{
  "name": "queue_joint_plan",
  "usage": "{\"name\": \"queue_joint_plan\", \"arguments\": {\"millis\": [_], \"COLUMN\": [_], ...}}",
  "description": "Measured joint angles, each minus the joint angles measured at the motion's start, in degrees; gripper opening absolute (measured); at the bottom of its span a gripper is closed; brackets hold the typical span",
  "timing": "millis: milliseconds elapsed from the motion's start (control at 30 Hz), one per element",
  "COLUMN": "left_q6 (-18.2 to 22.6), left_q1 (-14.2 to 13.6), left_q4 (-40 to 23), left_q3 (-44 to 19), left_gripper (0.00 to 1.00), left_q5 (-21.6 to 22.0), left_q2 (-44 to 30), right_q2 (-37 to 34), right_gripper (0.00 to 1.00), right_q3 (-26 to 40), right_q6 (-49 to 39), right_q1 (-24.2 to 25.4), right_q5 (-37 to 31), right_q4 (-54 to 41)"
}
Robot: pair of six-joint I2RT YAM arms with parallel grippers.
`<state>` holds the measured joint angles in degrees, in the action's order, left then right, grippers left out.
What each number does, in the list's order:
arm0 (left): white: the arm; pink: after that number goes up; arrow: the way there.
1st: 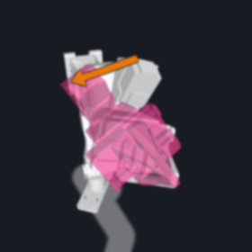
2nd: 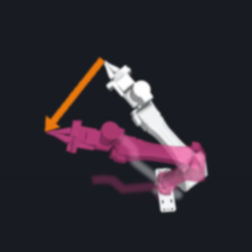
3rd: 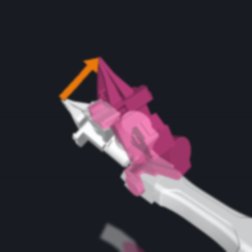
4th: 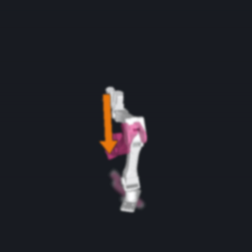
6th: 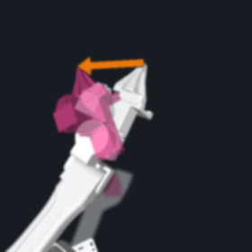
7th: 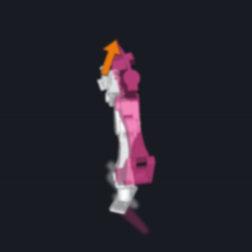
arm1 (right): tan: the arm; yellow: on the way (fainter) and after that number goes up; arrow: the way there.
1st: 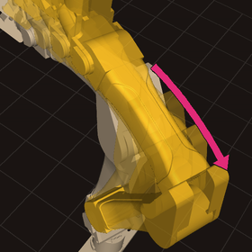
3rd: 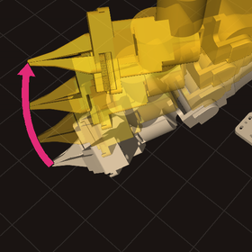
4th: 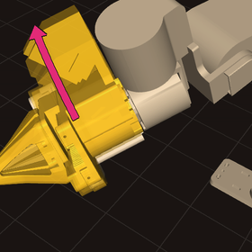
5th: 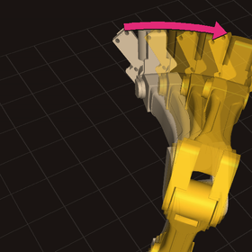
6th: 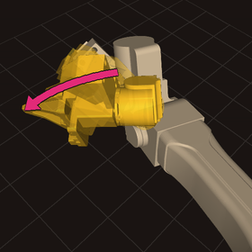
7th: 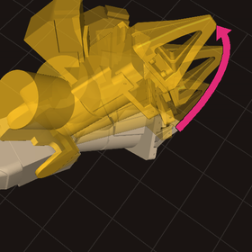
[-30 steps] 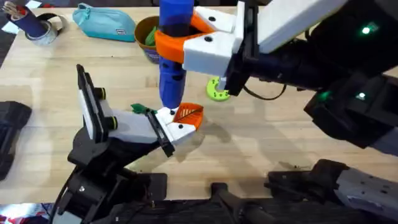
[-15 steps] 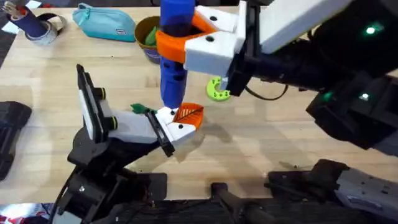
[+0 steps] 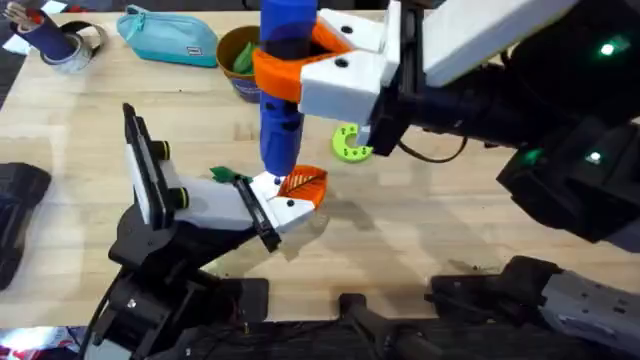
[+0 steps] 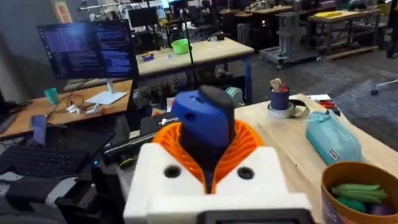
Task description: Pick up the gripper from the table and insert it into the empty holder that is missing its gripper. Then pick up a screw, insert it into the mounting hole, and use the screwdriver to tighten it. Finally, clean up the table by picking up the vegetable and placing it into the bucket.
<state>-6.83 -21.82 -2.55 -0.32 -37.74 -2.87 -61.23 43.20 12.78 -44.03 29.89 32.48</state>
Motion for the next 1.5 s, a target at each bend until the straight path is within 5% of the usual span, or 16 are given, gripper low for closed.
{"name": "queue_joint_plan", "arguments": {"millis": [1500], "left_q6": [0.22], "left_q1": [-0.06], "left_q4": [0.35], "left_q3": [0.00], "left_gripper": [0.016], "left_q5": [-0.12], "left_q2": [-0.02], "right_q2": [-1.38], "right_gripper": [0.023], "right_q3": [-0.42], "right_q6": [0.43], "right_q1": [0.48], "right_q5": [1.20], "right_q4": [2.18]}}
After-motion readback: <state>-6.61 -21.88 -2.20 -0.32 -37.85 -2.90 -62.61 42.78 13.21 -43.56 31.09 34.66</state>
